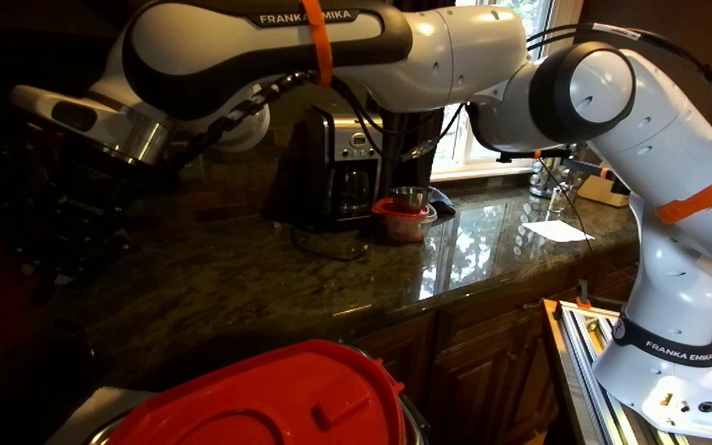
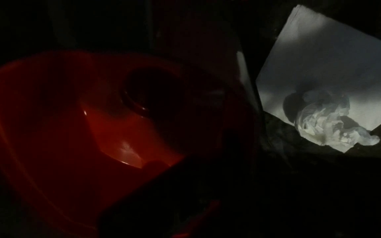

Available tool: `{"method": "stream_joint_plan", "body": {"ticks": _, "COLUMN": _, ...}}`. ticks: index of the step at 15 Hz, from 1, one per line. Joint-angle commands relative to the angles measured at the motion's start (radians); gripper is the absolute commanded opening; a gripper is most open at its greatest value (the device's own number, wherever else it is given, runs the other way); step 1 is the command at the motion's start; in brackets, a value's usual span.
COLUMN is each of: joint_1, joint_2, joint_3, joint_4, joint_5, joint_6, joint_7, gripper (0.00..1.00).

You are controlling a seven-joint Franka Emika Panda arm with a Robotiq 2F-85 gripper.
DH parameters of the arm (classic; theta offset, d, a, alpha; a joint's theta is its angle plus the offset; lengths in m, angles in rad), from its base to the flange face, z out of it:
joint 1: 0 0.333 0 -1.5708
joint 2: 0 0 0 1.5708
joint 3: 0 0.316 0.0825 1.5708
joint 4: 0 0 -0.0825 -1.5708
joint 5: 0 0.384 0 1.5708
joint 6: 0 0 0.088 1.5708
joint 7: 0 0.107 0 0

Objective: Put the silver bowl on the red lid, then move the jar to the left

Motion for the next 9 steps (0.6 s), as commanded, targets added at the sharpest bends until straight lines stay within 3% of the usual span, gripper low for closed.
{"method": "stream_joint_plan", "body": {"ticks": 1, "joint_1": 0.033, "joint_2": 0.051, "joint_3": -0.025, "joint_4": 0.115, "joint_5": -0.029, "joint_6": -0.043, "joint_7": 0.042, "gripper": 0.38}}
{"method": "stream_joint_plan", "body": {"ticks": 9, "joint_1": 0.02, "joint_2": 0.063, "joint_3": 0.016, "joint_4": 0.163, "joint_5": 0.009, "joint_6": -0.011, "joint_7": -0.054, "gripper": 0.99}}
